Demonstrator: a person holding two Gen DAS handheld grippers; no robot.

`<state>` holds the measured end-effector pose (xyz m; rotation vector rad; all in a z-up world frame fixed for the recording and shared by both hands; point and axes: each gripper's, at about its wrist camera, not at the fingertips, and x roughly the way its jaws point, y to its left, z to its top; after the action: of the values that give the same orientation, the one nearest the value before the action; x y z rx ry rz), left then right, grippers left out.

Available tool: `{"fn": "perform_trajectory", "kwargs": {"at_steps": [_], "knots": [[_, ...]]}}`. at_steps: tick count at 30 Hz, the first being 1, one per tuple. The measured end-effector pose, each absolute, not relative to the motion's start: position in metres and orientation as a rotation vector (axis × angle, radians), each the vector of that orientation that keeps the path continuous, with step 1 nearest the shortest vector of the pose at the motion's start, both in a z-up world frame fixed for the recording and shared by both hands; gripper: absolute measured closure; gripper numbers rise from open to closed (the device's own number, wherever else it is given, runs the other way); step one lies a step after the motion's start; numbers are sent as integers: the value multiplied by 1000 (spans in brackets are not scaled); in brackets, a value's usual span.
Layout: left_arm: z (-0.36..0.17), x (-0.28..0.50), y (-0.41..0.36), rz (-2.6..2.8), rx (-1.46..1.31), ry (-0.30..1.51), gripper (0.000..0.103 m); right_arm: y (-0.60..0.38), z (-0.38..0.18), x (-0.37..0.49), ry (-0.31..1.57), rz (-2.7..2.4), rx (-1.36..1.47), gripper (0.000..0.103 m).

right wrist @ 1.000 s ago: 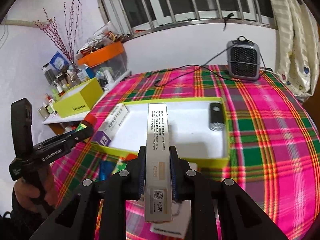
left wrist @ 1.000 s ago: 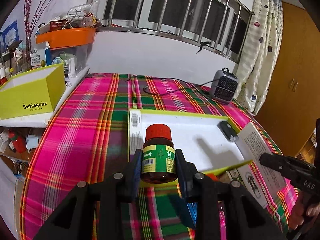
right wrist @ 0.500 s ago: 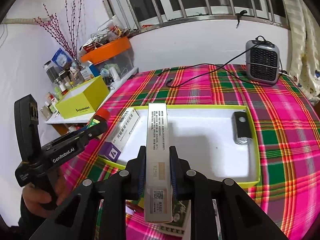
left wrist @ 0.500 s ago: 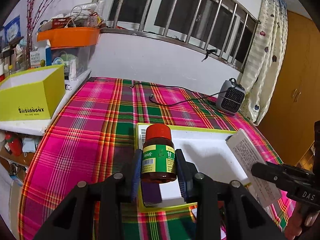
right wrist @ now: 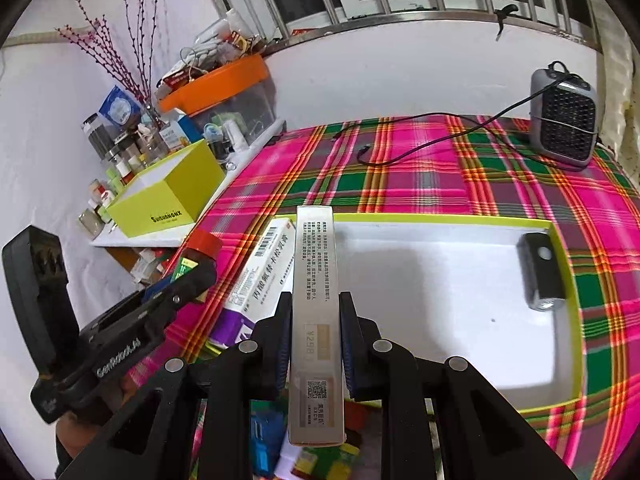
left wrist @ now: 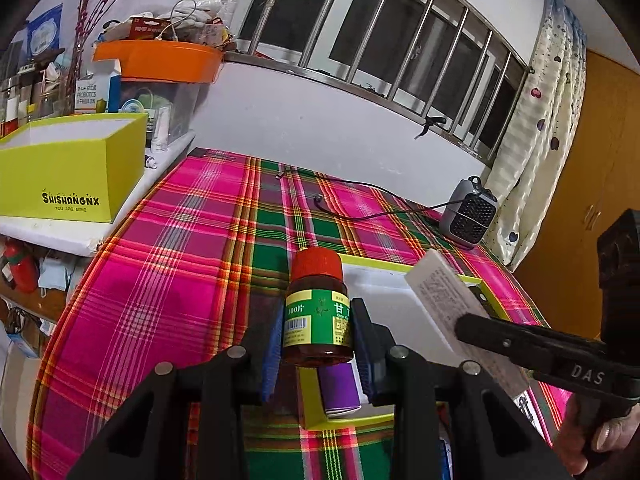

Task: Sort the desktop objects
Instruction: 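Carry the long white box into the yellow tray and open the right gripper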

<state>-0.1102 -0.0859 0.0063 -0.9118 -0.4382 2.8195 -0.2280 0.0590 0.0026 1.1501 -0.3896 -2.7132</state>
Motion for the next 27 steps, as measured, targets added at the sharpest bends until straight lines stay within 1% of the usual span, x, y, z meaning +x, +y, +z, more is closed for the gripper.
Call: {"fn": "perform_trajectory", "kwargs": {"at_steps": [6, 27], "knots": [[7, -108, -90, 2823, -896, -451, 70, 50, -1, -242, -405, -2710, 1180, 81], [0, -109, -96, 2827, -927, -479, 70, 40, -28, -292, -600, -2648, 1362, 81]]}}
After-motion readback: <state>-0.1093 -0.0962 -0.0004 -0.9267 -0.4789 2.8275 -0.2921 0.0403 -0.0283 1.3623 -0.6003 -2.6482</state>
